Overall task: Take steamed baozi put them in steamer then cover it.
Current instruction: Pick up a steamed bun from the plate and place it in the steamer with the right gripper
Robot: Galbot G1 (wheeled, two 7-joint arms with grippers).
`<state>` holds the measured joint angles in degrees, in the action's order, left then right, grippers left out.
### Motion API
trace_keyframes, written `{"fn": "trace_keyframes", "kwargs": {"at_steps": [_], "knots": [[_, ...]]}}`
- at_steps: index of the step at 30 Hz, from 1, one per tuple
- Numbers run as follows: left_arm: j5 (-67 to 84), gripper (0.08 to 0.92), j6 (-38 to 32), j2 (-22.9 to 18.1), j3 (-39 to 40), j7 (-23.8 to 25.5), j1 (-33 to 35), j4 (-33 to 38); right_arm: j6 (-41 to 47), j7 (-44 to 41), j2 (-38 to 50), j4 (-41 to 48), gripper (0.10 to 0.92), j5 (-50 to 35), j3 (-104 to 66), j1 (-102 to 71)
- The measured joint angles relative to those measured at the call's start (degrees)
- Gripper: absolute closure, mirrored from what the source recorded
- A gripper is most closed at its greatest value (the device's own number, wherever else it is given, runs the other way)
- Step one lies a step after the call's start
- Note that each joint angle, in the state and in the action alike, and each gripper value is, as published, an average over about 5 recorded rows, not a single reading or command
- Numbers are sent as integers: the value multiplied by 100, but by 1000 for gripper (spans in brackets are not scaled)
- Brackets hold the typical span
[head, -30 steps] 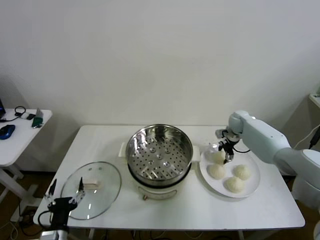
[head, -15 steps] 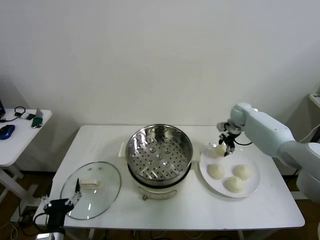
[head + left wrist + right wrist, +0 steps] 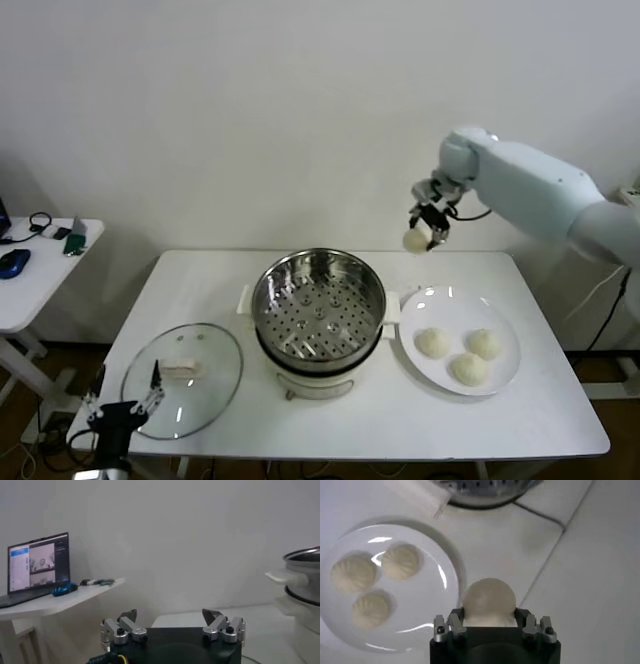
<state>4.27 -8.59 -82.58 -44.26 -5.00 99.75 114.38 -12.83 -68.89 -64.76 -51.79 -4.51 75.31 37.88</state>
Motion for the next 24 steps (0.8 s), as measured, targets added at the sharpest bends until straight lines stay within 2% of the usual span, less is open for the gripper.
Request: {"fn": "trace_keyframes", "kwargs": {"at_steps": [11, 24], "knots": [[70, 177, -12, 160, 81, -17, 110, 46, -553, 54, -588, -1223, 364, 259, 328, 524], [198, 177, -64, 291, 41, -50, 309, 104, -1081, 17, -1313, -1486, 355, 1433, 172, -88]]}}
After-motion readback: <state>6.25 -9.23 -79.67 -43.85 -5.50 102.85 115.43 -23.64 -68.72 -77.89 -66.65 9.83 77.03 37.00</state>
